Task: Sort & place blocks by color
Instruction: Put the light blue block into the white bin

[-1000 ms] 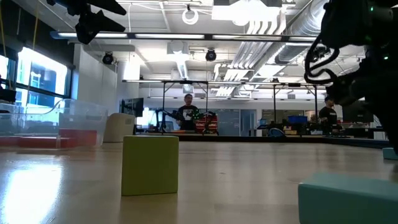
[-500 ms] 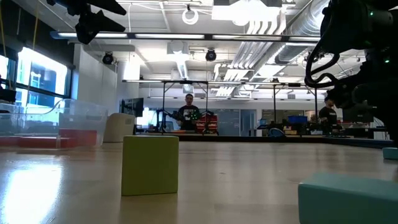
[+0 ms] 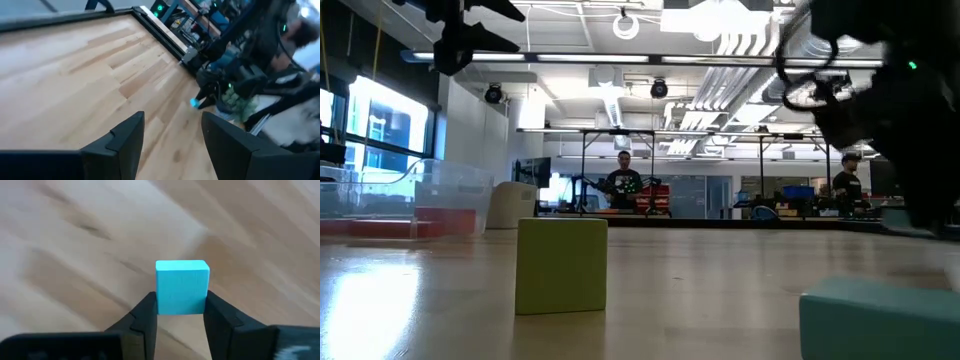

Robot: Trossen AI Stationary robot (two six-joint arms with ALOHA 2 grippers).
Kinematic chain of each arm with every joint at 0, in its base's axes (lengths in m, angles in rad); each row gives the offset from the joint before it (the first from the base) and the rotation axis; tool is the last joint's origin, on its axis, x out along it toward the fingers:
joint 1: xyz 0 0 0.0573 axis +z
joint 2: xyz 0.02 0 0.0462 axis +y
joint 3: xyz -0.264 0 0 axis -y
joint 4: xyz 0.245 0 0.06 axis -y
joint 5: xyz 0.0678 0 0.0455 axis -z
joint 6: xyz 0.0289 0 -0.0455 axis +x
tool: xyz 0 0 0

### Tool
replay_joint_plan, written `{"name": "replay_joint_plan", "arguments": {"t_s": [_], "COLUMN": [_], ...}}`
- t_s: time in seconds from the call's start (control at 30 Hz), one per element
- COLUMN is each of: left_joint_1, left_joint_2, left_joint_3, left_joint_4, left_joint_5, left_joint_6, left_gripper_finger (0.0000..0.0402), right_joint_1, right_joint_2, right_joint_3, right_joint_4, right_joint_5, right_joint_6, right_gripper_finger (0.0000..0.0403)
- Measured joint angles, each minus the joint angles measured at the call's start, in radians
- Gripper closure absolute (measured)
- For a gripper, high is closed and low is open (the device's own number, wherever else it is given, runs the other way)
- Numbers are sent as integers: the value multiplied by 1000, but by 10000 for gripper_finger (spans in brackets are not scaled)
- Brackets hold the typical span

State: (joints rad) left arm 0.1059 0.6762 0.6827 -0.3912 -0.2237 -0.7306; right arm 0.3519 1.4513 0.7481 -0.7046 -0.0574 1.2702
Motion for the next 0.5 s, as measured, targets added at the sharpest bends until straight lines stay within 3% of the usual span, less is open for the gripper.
{"name": "replay_joint_plan", "arguments": {"t_s": [0.3,0.5], "left_joint_1": [0,0], "left_joint_2": [1,43], "left_joint_3": [0,1], "left_joint_4": [0,77], "left_joint_5": [0,1], "left_joint_6": [-362,-427], "left_gripper_finger": [216,216], "right_joint_1": [-35,-91], "right_joint_2": [-1,-2], "right_joint_3": [177,308], "right_joint_4": [43,42], "right_joint_5": [136,244], "right_joint_6": [-122,-290], "right_gripper_finger": [301,301]}}
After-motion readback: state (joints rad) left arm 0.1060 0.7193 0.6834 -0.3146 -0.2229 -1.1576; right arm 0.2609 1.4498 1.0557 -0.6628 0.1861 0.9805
